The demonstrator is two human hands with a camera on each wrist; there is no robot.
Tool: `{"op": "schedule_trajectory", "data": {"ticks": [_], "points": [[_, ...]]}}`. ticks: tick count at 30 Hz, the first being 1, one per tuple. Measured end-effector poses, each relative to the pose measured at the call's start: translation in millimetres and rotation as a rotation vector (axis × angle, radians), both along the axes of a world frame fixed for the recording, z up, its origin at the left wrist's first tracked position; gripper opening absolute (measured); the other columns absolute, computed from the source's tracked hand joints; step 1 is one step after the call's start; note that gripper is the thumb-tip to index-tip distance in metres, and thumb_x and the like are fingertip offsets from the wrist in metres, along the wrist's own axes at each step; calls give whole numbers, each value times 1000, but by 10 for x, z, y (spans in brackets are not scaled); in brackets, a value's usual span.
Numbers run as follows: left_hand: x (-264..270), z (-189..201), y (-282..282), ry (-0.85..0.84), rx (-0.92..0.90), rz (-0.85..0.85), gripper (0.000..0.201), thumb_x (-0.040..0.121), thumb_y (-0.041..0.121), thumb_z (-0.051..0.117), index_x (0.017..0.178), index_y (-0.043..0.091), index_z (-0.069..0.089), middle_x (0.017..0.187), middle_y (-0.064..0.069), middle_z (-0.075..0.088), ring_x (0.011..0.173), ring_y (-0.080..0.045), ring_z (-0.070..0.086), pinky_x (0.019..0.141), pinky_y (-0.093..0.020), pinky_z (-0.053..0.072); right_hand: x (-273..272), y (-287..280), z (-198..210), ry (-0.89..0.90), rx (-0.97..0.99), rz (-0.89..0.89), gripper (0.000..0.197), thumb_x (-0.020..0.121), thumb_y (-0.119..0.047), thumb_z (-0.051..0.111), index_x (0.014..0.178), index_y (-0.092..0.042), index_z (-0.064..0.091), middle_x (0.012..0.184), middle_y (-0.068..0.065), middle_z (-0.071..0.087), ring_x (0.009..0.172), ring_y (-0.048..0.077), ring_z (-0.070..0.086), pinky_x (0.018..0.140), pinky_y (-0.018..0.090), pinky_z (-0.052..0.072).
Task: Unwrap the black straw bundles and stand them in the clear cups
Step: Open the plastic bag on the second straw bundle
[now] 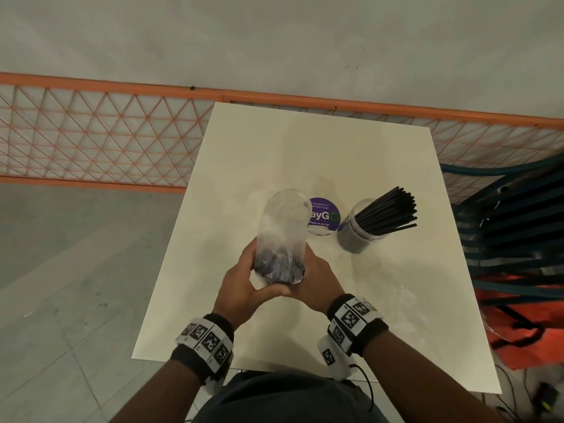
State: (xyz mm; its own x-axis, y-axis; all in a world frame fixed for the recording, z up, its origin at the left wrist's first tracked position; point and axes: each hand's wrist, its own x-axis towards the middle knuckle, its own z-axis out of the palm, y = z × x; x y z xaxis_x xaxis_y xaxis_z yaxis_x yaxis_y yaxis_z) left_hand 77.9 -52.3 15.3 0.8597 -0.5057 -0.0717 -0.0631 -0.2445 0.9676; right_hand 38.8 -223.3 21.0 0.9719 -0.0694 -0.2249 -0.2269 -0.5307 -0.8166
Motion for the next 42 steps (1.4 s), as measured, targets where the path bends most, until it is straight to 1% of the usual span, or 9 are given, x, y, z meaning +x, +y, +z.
{"op": "schedule_trajectory", "data": {"ticks": [5, 9, 16, 19, 22, 25, 32, 38, 42], "points": [[-26, -147, -42, 3, 42, 24, 61, 75, 56, 71, 128, 52, 43, 116, 33, 65, 110, 9, 61, 90, -15, 51, -21, -70, -14, -8, 71, -72, 72, 64, -35, 88, 123, -31, 46, 106, -19, 62, 92, 0, 62, 74, 5, 46], [7, -104, -107, -4, -3, 21, 40, 83, 52, 65, 120, 50, 51, 111, 23, 69, 105, -1, 66, 88, -21, 54, -81, -103, -15, -64, 123, -183, 65, 64, -35, 87, 116, -40, 48, 101, -23, 65, 93, -5, 65, 80, 16, 54], [71, -130, -58, 8, 34, -14, 69, 80, 29, 82, 136, 33, 42, 127, 19, 61, 115, 3, 60, 92, -16, 51, -116, -114, -46, -20, -55, -15, 94, 62, -56, 81, 141, -32, 34, 135, -9, 43, 119, 8, 44, 101, 26, 40], [103, -143, -23, -45, 111, -13, 70, 79, 38, 81, 137, 32, 42, 129, 13, 62, 116, -6, 60, 94, -25, 53, -181, -167, -8, -62, 123, -122, 96, 60, -51, 83, 142, -37, 34, 126, -12, 41, 104, 0, 52, 85, 16, 50], [131, -141, -23, -286, 341, -15, 74, 75, 66, 68, 135, 29, 47, 123, 2, 60, 106, -16, 54, 88, -35, 50, -165, -169, 125, -176, 177, -277, 62, 64, -58, 73, 120, -43, 50, 111, -11, 51, 88, 2, 58, 67, 15, 53], [131, -154, -41, -126, 247, 20, 77, 75, 51, 79, 140, 34, 42, 121, 7, 52, 103, -8, 56, 83, -27, 55, -68, -153, 182, -128, 143, -205, 40, 69, -47, 79, 99, -47, 52, 99, -12, 56, 78, 2, 58, 62, 13, 49], [-55, -280, 33, -222, 229, -17, 46, 77, 16, 85, 117, 12, 62, 98, 22, 54, 86, 13, 56, 71, -2, 44, -87, -308, 60, 65, 213, -110, 72, 68, -34, 85, 129, -31, 48, 100, -3, 61, 75, 7, 64, 67, 18, 54], [-11, -139, -2, -445, 175, -65, 48, 77, 14, 84, 119, 14, 62, 106, 8, 57, 86, -5, 55, 80, 0, 41, -178, -270, 48, -74, 154, -38, 64, 60, -48, 84, 111, -65, 48, 125, -4, 56, 113, 7, 55, 96, 25, 48], [20, -259, 3, -358, 254, -89, 46, 75, 15, 85, 116, 13, 64, 114, -5, 64, 95, -6, 58, 83, -9, 47, -159, -282, -57, 22, 115, -7, 77, 61, -38, 89, 125, -44, 47, 126, -17, 47, 99, -8, 57, 85, 10, 48]]}}
